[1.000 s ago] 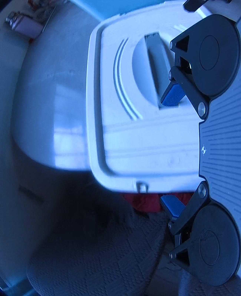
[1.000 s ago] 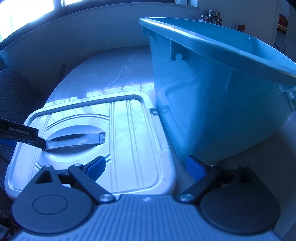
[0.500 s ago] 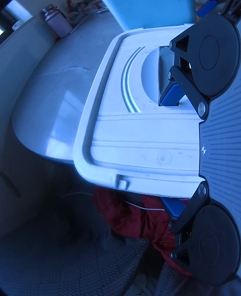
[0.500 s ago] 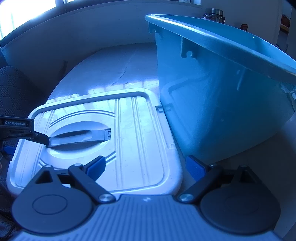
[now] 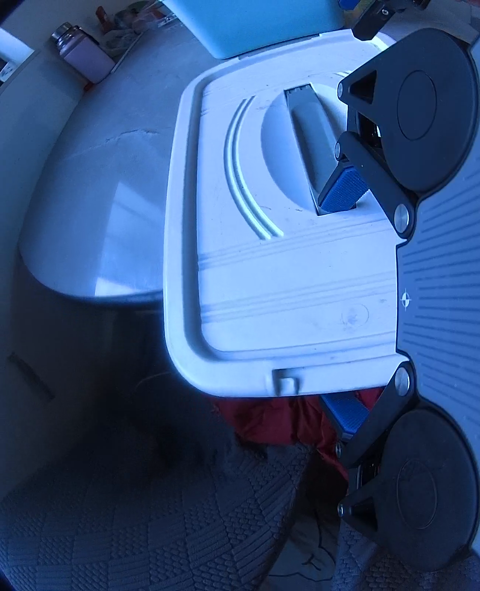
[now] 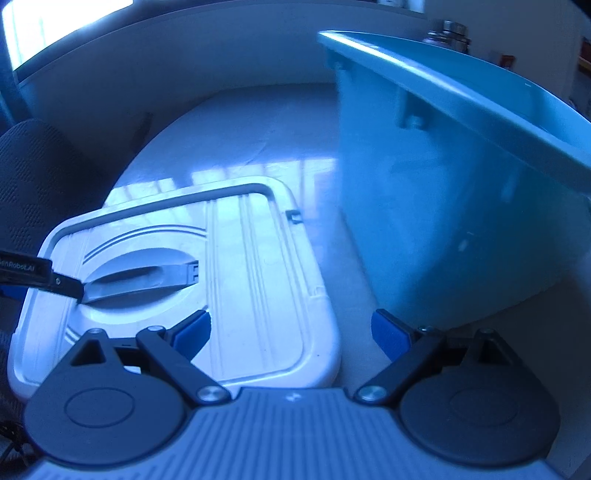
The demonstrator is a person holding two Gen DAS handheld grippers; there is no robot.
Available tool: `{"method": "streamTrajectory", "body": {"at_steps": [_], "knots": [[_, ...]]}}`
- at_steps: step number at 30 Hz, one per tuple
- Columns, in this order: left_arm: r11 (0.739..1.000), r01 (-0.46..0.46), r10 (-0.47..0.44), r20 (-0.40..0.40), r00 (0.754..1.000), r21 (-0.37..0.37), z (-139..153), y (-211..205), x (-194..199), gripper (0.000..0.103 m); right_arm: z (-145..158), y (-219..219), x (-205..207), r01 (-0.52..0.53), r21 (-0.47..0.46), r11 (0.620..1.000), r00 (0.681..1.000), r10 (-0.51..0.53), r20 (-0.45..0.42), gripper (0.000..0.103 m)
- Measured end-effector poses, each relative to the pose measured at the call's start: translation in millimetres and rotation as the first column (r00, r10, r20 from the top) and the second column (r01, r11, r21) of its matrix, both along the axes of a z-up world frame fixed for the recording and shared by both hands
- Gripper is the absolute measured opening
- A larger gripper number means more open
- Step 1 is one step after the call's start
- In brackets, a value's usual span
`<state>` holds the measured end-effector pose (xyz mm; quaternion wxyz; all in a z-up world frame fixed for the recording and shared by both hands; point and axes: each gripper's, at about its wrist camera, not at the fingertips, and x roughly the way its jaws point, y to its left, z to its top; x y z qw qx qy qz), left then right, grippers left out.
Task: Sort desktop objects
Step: 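Lift the white lid off the table with both tools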
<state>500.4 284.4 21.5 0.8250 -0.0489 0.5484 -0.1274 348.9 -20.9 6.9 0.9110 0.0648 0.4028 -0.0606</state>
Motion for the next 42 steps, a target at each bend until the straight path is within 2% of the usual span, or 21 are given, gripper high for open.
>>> {"method": "streamTrajectory", "body": {"at_steps": [3,9,16,25,32,35,37,42], "knots": [[1.000,0.010,-0.010,0.016,1.000,0.011,4.1,3.6,-2.0,0.103,4.0,8.0,6.2,-0.059,-0.001,0.998,0.998,0.059,0.003,0.094],[0.999,0.029,-0.027,0.039,0.999,-0.029,-11.8,17.1,2.7,0.103,11.4,12.9,33.2,-0.123,-0.050,0.991,0.992,0.122,-0.022,0.094],[0.996,0.056,-0.052,0.061,0.997,-0.063,-33.4,26.4,3.5,0.103,8.1,-4.7,72.6,-0.142,0.044,0.989,0.983,0.146,-0.109,0.094],[0.990,0.080,-0.072,0.069,0.995,-0.114,-48.3,35.0,9.3,0.103,-6.4,-3.3,95.6,-0.154,0.068,0.986,0.967,0.165,-0.196,0.094],[0.982,0.105,-0.094,0.075,0.993,-0.160,-57.0,42.7,13.8,0.103,-4.5,-13.9,107.3,-0.150,0.203,0.968,0.948,0.199,-0.248,0.094],[0.979,0.109,-0.097,0.073,0.993,-0.172,-58.9,43.4,14.5,0.103,-9.6,-9.9,113.0,-0.169,0.194,0.966,0.934,0.220,-0.281,0.097],[0.977,0.108,-0.096,0.072,0.993,-0.183,-60.4,43.9,14.2,0.103,-16.9,-7.0,114.2,-0.175,0.188,0.967,0.929,0.225,-0.292,0.103],[0.975,0.087,-0.075,0.068,0.995,-0.204,-63.7,47.1,13.1,0.103,-14.6,-4.0,107.3,-0.201,0.152,0.968,0.940,0.234,-0.248,0.103]]}}
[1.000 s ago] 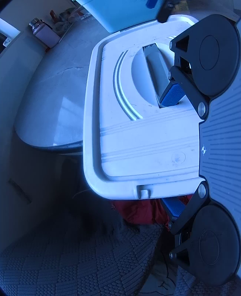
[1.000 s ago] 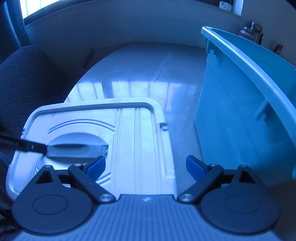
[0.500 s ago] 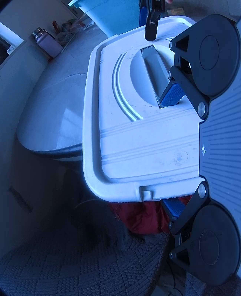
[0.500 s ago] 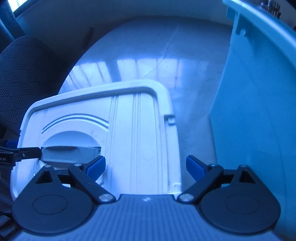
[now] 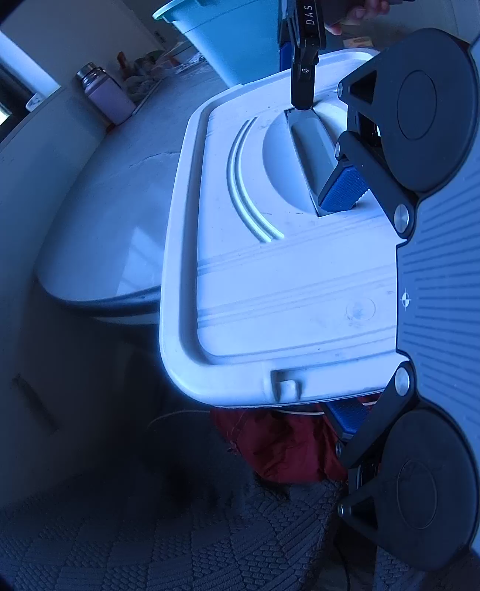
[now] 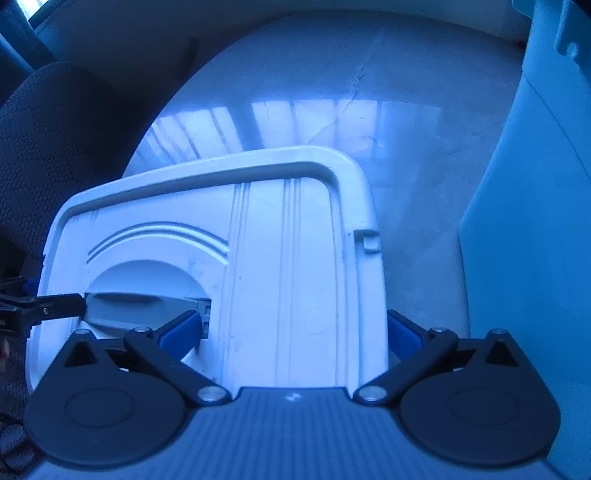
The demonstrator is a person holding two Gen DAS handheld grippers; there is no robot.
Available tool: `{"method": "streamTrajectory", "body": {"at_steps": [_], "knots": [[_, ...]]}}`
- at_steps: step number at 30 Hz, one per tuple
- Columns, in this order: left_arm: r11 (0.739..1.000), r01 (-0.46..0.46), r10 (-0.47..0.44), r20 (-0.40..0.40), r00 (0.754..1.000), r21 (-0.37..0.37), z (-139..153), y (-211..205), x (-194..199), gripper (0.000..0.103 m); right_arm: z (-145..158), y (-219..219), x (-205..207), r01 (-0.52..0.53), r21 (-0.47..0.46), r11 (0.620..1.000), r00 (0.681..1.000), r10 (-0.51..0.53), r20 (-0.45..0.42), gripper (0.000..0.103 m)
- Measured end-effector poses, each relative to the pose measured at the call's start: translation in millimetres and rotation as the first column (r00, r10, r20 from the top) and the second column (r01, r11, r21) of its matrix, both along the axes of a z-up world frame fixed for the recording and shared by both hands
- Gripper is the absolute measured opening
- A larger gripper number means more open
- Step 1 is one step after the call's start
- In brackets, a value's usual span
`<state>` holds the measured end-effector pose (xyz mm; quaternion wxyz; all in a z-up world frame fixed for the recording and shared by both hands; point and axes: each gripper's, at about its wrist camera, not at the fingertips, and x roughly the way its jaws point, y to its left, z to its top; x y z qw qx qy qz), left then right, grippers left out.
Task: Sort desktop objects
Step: 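Lift the white lid off the table with both tools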
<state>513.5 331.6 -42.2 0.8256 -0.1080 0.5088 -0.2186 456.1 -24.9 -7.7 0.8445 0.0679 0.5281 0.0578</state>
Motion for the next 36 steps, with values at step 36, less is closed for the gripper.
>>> {"method": "streamTrajectory", "body": {"at_steps": [36], "knots": [[0.990,-0.122,0.115,-0.102,0.988,-0.064,-10.1,4.1,2.3,0.103,7.3,-5.5,-0.8,0.045,0.090,0.995,0.999,-0.042,-0.031,0.095]]}}
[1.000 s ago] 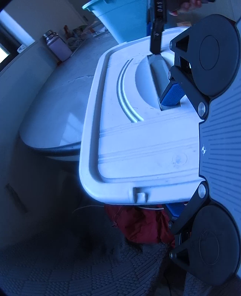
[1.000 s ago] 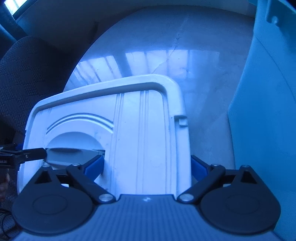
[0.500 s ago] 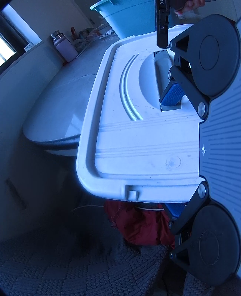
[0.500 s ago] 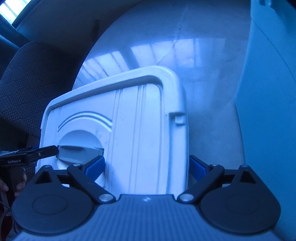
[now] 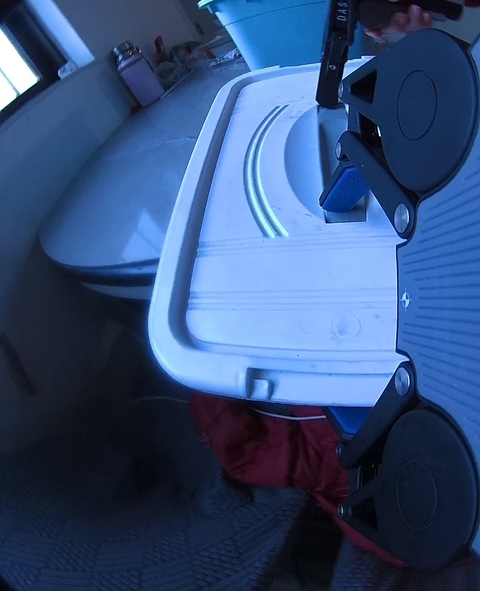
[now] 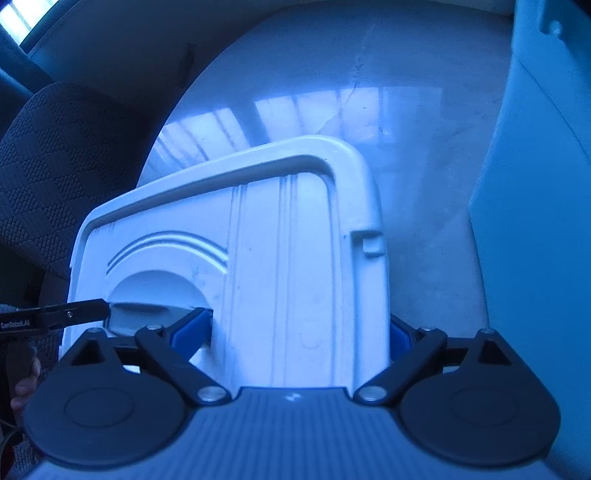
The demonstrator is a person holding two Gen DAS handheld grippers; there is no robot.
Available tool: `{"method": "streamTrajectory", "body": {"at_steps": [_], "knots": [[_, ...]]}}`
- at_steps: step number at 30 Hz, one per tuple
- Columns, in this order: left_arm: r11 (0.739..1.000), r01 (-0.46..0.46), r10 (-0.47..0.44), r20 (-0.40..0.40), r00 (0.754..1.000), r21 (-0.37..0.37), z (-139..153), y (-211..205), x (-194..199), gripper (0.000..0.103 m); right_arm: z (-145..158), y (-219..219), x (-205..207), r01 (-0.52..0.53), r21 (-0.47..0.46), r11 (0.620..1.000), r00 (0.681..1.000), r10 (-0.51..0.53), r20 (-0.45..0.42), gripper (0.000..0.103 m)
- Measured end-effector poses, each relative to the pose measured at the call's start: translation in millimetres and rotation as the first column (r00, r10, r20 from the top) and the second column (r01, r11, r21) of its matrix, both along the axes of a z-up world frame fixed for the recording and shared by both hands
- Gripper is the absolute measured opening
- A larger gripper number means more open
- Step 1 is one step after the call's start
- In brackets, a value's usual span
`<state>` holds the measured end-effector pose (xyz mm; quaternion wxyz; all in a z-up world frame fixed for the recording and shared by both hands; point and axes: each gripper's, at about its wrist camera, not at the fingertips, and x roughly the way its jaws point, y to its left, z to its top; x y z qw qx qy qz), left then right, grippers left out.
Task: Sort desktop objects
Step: 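Lift the white lid off the table with both tools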
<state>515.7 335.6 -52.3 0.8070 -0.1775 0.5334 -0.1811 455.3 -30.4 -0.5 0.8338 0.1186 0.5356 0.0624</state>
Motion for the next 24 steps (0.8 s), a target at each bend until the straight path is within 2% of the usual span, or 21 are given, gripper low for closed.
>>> {"method": "streamTrajectory", "body": {"at_steps": [12,24], "knots": [[0.999,-0.016,0.014,0.050,0.999,0.043,31.8,0.3,-29.4,0.103,11.3,1.4,-28.4,-0.010,0.022,1.000,0.999,0.009,0.040,0.095],[0.993,-0.098,0.090,0.112,0.990,0.072,70.4,18.6,-118.2,0.103,29.1,15.3,-97.3,-0.071,0.048,0.996,0.992,0.066,0.104,0.095]]}}
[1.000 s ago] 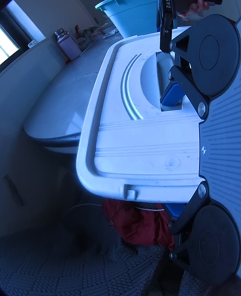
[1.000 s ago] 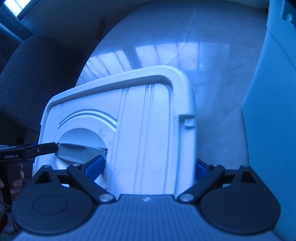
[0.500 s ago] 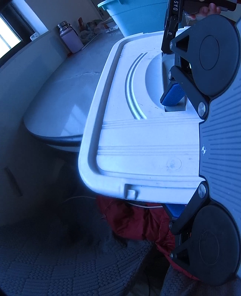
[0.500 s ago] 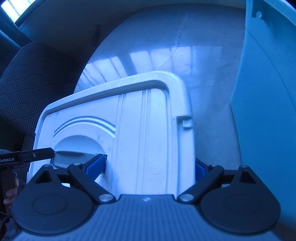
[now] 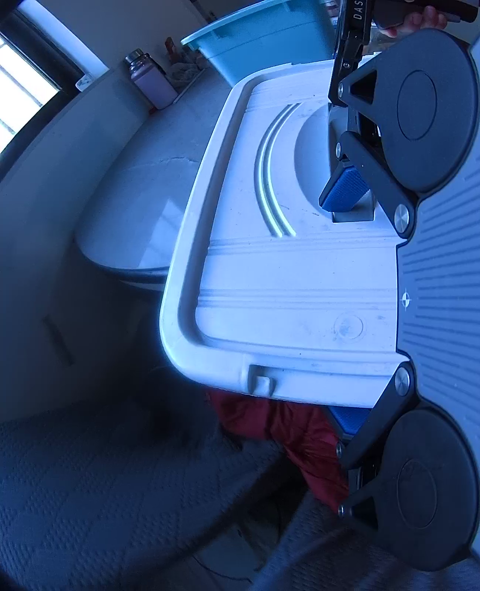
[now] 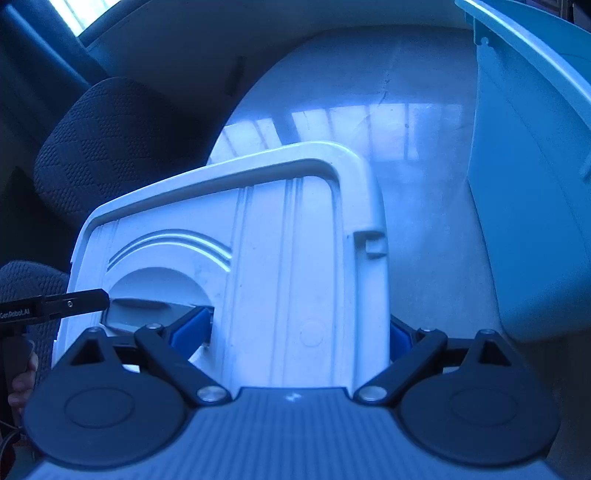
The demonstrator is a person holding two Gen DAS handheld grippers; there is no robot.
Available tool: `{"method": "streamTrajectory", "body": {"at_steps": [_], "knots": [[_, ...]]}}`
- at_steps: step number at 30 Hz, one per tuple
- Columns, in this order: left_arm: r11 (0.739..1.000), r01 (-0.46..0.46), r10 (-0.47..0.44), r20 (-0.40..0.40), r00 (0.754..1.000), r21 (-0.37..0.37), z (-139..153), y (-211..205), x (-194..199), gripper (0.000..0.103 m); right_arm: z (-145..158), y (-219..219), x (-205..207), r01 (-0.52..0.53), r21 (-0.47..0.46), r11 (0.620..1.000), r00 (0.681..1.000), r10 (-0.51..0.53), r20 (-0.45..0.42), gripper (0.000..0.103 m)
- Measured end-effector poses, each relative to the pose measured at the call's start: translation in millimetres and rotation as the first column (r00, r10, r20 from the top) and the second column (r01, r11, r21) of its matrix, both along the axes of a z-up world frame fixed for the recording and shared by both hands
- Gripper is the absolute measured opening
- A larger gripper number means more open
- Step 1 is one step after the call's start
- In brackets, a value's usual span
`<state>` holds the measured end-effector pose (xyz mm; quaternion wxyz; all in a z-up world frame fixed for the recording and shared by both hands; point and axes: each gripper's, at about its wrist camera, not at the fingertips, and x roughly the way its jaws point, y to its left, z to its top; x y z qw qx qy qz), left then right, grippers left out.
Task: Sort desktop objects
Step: 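Lift the white lid off the table with both tools, then carry the white lid with both tools over the teal bin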
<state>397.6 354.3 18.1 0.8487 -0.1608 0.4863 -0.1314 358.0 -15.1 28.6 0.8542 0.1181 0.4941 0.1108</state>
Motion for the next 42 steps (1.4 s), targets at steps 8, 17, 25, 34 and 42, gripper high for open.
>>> {"method": "streamTrajectory", "body": {"at_steps": [8,17,25,34,42], "knots": [[1.000,-0.008,0.008,0.023,1.000,0.000,10.3,-4.5,-71.7,0.103,2.9,-8.7,-66.9,-0.004,0.001,1.000,1.000,0.004,0.021,0.095],[1.000,0.009,-0.009,0.023,1.000,0.004,12.4,-27.0,-126.8,0.103,1.4,-35.4,-118.9,0.029,0.006,1.000,1.000,-0.029,0.011,0.095],[0.999,0.044,-0.044,0.020,0.999,0.005,20.8,-60.6,-150.9,0.103,8.8,-62.3,-151.9,0.073,0.010,0.997,0.997,-0.073,0.008,0.095],[0.993,0.110,-0.111,0.041,0.993,0.032,34.5,-115.0,-163.6,0.103,13.5,-104.9,-179.1,0.152,0.044,0.987,0.988,-0.153,0.022,0.095],[0.995,0.095,-0.096,0.042,0.994,0.037,40.8,-189.0,-198.3,0.103,11.4,-172.6,-207.2,0.145,0.050,0.988,0.989,-0.146,0.029,0.095]]}}
